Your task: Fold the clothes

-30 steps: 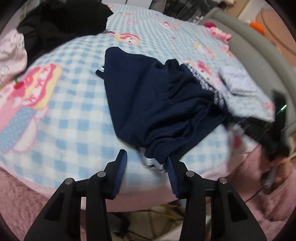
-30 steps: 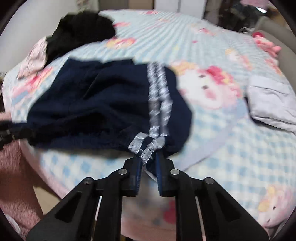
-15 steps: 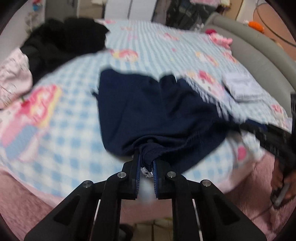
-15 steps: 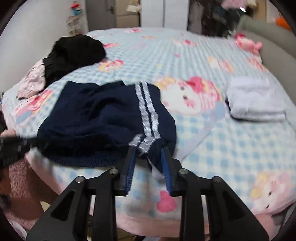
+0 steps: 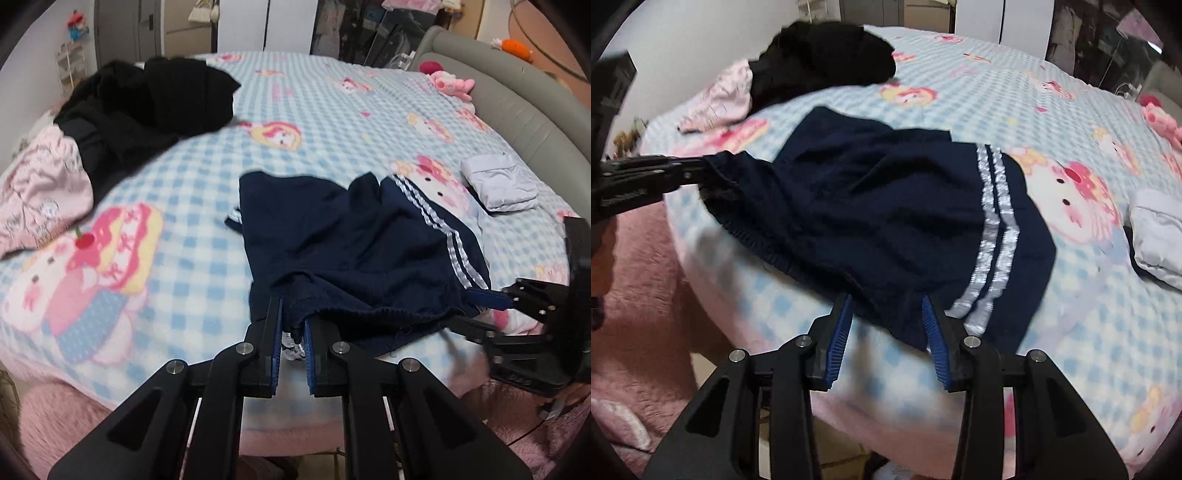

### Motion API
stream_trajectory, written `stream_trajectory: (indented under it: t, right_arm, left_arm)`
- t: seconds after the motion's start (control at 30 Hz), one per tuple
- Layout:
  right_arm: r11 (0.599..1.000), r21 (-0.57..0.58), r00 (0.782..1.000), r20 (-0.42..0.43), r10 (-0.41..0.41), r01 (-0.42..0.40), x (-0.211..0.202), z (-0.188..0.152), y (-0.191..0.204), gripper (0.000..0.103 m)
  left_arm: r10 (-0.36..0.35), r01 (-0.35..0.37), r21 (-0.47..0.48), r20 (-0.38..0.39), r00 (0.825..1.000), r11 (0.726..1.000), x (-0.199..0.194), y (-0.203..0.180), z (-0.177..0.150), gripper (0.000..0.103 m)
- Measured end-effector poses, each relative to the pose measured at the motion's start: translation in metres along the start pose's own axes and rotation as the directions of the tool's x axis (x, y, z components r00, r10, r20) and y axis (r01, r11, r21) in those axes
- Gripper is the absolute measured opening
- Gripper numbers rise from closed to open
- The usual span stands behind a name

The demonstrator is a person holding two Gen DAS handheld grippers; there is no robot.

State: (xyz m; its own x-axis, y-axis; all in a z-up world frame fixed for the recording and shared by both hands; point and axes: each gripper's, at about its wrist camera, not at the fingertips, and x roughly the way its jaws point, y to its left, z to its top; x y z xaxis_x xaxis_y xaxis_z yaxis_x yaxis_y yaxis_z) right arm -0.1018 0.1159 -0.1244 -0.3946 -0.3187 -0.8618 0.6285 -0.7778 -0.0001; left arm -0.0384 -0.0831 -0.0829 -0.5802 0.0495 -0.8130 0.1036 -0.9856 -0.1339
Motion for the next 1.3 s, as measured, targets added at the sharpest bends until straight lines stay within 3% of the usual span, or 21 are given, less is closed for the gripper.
stream_trajectory:
  t: [0.13, 0.17, 0.2, 0.27, 0.37, 0.43, 0.5, 0.57, 0.63, 0.77, 0.9, 0.97, 1.03, 1.07, 1.13, 1.2, 1.3]
  right_arm:
    - [1.0, 0.012, 0.999, -0.033, 0.006, -0.006, 0.012, -0.002, -0.002, 0.04]
    - [1.0, 0.01, 1.0, -0.03, -0.008, 0.008, 0.013, -0.003, -0.002, 0.039]
    - [0.999, 0.013, 0.999, -0.03, -0.041, 0.041, 0.015, -0.003, -0.006, 0.027]
    - [0.994, 0.055, 0.995, -0.024, -0.096, 0.098, 0.016, -0.002, -0.016, 0.012]
    - [0.979, 0.141, 0.989, 0.018, -0.148, 0.144, 0.003, -0.001, -0.033, 0.007]
    - [0.967, 0.172, 0.978, 0.051, -0.201, 0.189, -0.009, 0.0, -0.041, 0.006]
    - [0.952, 0.204, 0.965, 0.087, -0.248, 0.226, -0.023, 0.001, -0.05, 0.006]
    - [0.948, 0.22, 0.959, 0.112, -0.259, 0.231, -0.033, -0.001, -0.054, 0.006]
    - [0.949, 0.219, 0.963, 0.096, -0.252, 0.227, -0.033, -0.005, -0.056, 0.006]
    - [0.94, 0.222, 0.959, 0.06, -0.278, 0.259, -0.029, -0.026, -0.051, 0.006]
    - [0.929, 0.286, 0.951, 0.133, -0.28, 0.234, -0.049, -0.03, -0.05, 0.007]
    - [0.933, 0.281, 0.958, 0.113, -0.263, 0.223, -0.047, -0.029, -0.046, 0.007]
    - [0.94, 0.266, 0.971, 0.054, -0.234, 0.212, -0.033, -0.026, -0.05, 0.014]
    - [0.95, 0.253, 0.982, -0.01, -0.188, 0.184, -0.019, -0.029, -0.052, 0.023]
    - [0.959, 0.246, 0.99, -0.051, -0.132, 0.141, -0.013, -0.036, -0.049, 0.027]
    - [0.964, 0.238, 0.993, -0.024, -0.115, 0.117, -0.026, -0.043, -0.043, 0.034]
    - [0.968, 0.248, 0.999, 0.027, -0.044, 0.036, -0.048, -0.048, -0.042, 0.039]
  left_arm:
    - [-0.023, 0.022, -0.033, -0.029, 0.999, 0.999, 0.008, 0.0, -0.007, 0.013]
    - [-0.034, 0.032, -0.039, -0.044, 0.998, 0.999, 0.01, 0.001, -0.009, 0.018]
    - [-0.045, 0.043, -0.045, -0.065, 0.997, 0.998, 0.014, 0.001, -0.011, 0.03]
    - [-0.078, 0.072, -0.059, -0.099, 0.992, 0.996, 0.022, 0.0, -0.018, 0.044]
    - [-0.157, 0.148, -0.092, -0.102, 0.982, 0.985, 0.027, -0.003, -0.029, 0.042]
    - [-0.166, 0.157, -0.101, -0.09, 0.982, 0.982, 0.028, -0.006, -0.033, 0.035]
    - [-0.124, 0.119, -0.071, -0.077, 0.989, 0.99, 0.028, -0.013, -0.036, 0.015]
    - [-0.069, 0.066, -0.055, -0.048, 0.996, 0.996, 0.022, -0.014, -0.035, 0.012]
    - [-0.054, 0.052, -0.089, -0.016, 0.998, 0.995, 0.013, -0.008, -0.03, 0.011]
    - [0.053, -0.048, -0.068, 0.073, 0.996, 0.997, -0.014, -0.004, -0.02, 0.01]
    - [0.064, -0.061, -0.029, 0.09, 0.994, 0.998, -0.03, 0.002, -0.008, 0.011]
    - [0.041, -0.041, -0.015, -0.005, 0.999, 0.999, -0.012, 0.009, -0.011, 0.012]
    - [-0.006, -0.002, -0.055, -0.128, 0.992, 0.998, 0.01, 0.017, -0.021, 0.013]
    - [-0.044, 0.031, -0.086, -0.154, 0.987, 0.996, 0.013, 0.021, -0.026, 0.016]
    - [-0.126, 0.105, -0.135, -0.157, 0.98, 0.985, 0.009, 0.028, -0.035, 0.022]
    - [-0.212, 0.19, -0.161, -0.137, 0.968, 0.969, 0.0, 0.035, -0.041, 0.048]
    - [-0.271, 0.252, -0.189, -0.084, 0.959, 0.949, -0.014, 0.045, -0.043, 0.049]
